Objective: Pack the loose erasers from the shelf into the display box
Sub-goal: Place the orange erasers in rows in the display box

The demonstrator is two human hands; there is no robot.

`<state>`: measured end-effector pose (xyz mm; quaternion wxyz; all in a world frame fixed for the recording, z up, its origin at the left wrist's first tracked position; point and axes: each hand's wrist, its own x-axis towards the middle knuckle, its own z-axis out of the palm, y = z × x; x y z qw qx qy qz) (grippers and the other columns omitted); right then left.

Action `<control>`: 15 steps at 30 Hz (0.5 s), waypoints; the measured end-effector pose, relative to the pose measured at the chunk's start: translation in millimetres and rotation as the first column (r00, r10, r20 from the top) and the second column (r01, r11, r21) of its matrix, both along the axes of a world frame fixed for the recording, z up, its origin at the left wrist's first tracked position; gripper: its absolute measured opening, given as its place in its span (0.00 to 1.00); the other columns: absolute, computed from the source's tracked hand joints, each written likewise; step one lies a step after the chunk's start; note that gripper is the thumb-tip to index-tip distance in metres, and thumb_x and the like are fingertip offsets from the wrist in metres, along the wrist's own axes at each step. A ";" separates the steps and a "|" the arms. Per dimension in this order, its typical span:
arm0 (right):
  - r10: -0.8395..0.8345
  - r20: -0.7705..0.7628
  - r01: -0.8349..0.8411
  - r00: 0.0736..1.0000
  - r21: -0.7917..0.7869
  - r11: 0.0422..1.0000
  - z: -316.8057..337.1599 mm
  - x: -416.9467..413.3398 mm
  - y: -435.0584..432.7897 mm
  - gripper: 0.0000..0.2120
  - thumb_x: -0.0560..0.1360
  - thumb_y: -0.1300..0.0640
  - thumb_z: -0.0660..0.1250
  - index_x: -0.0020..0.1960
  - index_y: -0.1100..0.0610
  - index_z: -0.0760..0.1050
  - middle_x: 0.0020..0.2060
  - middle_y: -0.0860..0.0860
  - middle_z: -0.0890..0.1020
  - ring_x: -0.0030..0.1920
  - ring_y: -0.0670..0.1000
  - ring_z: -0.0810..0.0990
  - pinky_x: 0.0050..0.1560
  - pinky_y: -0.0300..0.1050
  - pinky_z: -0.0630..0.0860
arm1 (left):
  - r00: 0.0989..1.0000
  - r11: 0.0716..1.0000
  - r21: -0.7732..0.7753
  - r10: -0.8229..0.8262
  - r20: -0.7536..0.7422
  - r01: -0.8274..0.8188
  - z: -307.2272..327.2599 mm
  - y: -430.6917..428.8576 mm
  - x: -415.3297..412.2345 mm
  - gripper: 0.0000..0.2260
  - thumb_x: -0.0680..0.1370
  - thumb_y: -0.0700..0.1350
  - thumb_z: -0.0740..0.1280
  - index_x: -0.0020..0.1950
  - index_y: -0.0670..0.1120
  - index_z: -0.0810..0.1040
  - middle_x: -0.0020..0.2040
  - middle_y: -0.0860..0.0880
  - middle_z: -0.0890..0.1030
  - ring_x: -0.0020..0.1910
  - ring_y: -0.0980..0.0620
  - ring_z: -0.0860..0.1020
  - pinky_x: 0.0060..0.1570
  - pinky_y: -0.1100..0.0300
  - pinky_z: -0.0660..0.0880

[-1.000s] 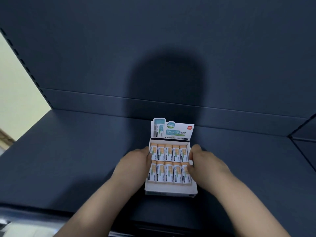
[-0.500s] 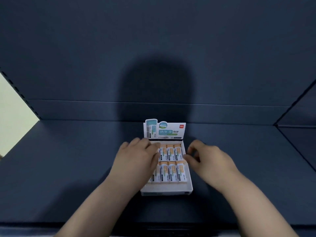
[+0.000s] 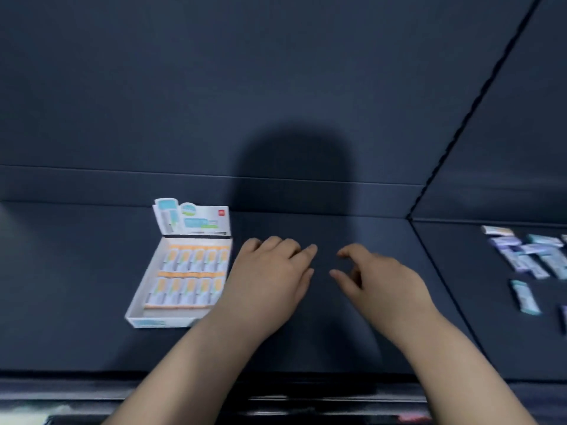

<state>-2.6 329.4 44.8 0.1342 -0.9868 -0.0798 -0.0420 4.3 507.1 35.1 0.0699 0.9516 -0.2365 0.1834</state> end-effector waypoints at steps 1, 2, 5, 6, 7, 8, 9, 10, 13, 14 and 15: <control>0.010 0.018 -0.009 1.000 -0.023 1.000 1.2 -1.1 -12.9 0.18 0.77 0.39 0.54 0.64 0.44 0.63 0.45 0.44 0.77 0.45 0.47 0.77 0.42 0.44 0.76 | 1.000 1.000 0.008 0.011 0.009 -0.011 0.1 -12.1 -1.2 0.19 0.75 0.52 0.55 0.58 0.49 0.80 0.43 0.52 0.81 0.42 0.49 0.79 0.40 0.54 0.73; 0.021 0.033 -0.020 0.999 -0.046 0.999 2.5 -3.0 -28.7 0.18 0.78 0.40 0.53 0.65 0.44 0.63 0.46 0.44 0.77 0.46 0.47 0.77 0.42 0.44 0.76 | 1.000 1.000 0.014 0.024 0.017 -0.024 -0.2 -26.5 -2.8 0.18 0.75 0.51 0.57 0.58 0.49 0.80 0.43 0.52 0.82 0.42 0.49 0.79 0.40 0.54 0.73; 0.025 0.046 -0.022 0.999 -0.074 0.997 1.7 -9.4 -68.6 0.19 0.78 0.40 0.53 0.66 0.44 0.62 0.48 0.44 0.77 0.49 0.46 0.76 0.44 0.44 0.76 | 0.999 0.999 0.020 0.046 0.008 -0.046 -5.4 -61.6 -8.7 0.14 0.73 0.50 0.69 0.57 0.48 0.80 0.43 0.51 0.82 0.40 0.49 0.80 0.38 0.53 0.74; 0.021 0.048 -0.017 0.999 -0.078 0.997 -0.4 -10.9 -77.7 0.19 0.78 0.40 0.54 0.66 0.44 0.62 0.48 0.45 0.77 0.50 0.46 0.75 0.45 0.44 0.76 | 0.999 0.998 0.028 0.052 -0.011 -0.051 -6.6 -68.8 -11.3 0.15 0.71 0.50 0.71 0.57 0.48 0.80 0.42 0.51 0.82 0.40 0.49 0.80 0.38 0.53 0.74; 0.008 0.046 -0.005 0.999 -0.073 0.997 -2.1 -13.8 -87.8 0.19 0.78 0.40 0.54 0.66 0.44 0.62 0.48 0.45 0.77 0.51 0.46 0.75 0.45 0.43 0.76 | 0.998 0.998 0.033 0.050 -0.022 -0.050 -7.1 -77.2 -14.1 0.15 0.71 0.50 0.72 0.56 0.48 0.81 0.42 0.52 0.82 0.39 0.49 0.80 0.37 0.53 0.74; -0.007 0.041 0.009 0.999 -0.061 0.998 -4.3 -16.6 -96.3 0.19 0.78 0.40 0.55 0.66 0.44 0.63 0.48 0.45 0.77 0.52 0.47 0.75 0.44 0.43 0.75 | 0.999 0.999 0.036 0.042 -0.031 -0.041 -8.4 -83.8 -16.6 0.15 0.70 0.49 0.72 0.55 0.48 0.81 0.41 0.52 0.82 0.38 0.49 0.80 0.36 0.53 0.74; -0.025 0.036 0.027 0.999 -0.044 0.999 -6.9 -20.1 -103.8 0.18 0.78 0.41 0.55 0.66 0.45 0.63 0.48 0.45 0.77 0.53 0.47 0.74 0.44 0.43 0.73 | 0.999 0.999 0.042 0.034 -0.043 -0.033 -10.8 -89.2 -18.4 0.14 0.69 0.49 0.73 0.54 0.48 0.82 0.41 0.51 0.82 0.37 0.49 0.80 0.35 0.53 0.74; -0.043 0.030 0.044 0.999 -0.026 0.999 -9.8 -24.2 -110.1 0.18 0.78 0.41 0.56 0.65 0.45 0.64 0.48 0.45 0.77 0.53 0.47 0.74 0.44 0.43 0.72 | 0.998 0.998 0.053 0.030 -0.050 -0.027 -13.2 -93.7 -19.5 0.14 0.69 0.49 0.73 0.53 0.48 0.82 0.40 0.51 0.82 0.36 0.49 0.80 0.34 0.54 0.74; -0.084 0.025 0.084 0.996 0.020 0.996 -17.3 -37.4 -125.2 0.17 0.77 0.42 0.58 0.64 0.46 0.67 0.49 0.45 0.78 0.55 0.48 0.74 0.47 0.43 0.73 | 0.997 0.998 0.064 0.015 -0.080 -0.010 -10.3 -107.3 -21.4 0.13 0.74 0.51 0.68 0.57 0.51 0.81 0.45 0.52 0.82 0.41 0.49 0.79 0.40 0.54 0.72; -0.101 0.021 0.100 0.995 0.038 0.994 -18.6 -42.2 -130.0 0.17 0.77 0.43 0.58 0.64 0.47 0.68 0.49 0.46 0.78 0.55 0.49 0.74 0.47 0.43 0.73 | 0.993 0.998 0.061 -0.003 -0.119 0.011 -8.5 -113.2 -21.9 0.14 0.77 0.51 0.63 0.61 0.52 0.78 0.50 0.52 0.81 0.47 0.49 0.79 0.45 0.54 0.71; -0.120 0.017 0.119 0.993 0.058 0.991 -18.9 -47.1 -134.8 0.17 0.77 0.44 0.59 0.63 0.47 0.68 0.49 0.47 0.78 0.55 0.50 0.74 0.47 0.43 0.73 | 0.992 0.998 0.050 -0.018 -0.128 0.025 -8.2 -118.8 -22.2 0.16 0.79 0.52 0.58 0.66 0.52 0.74 0.55 0.53 0.79 0.52 0.49 0.77 0.50 0.54 0.69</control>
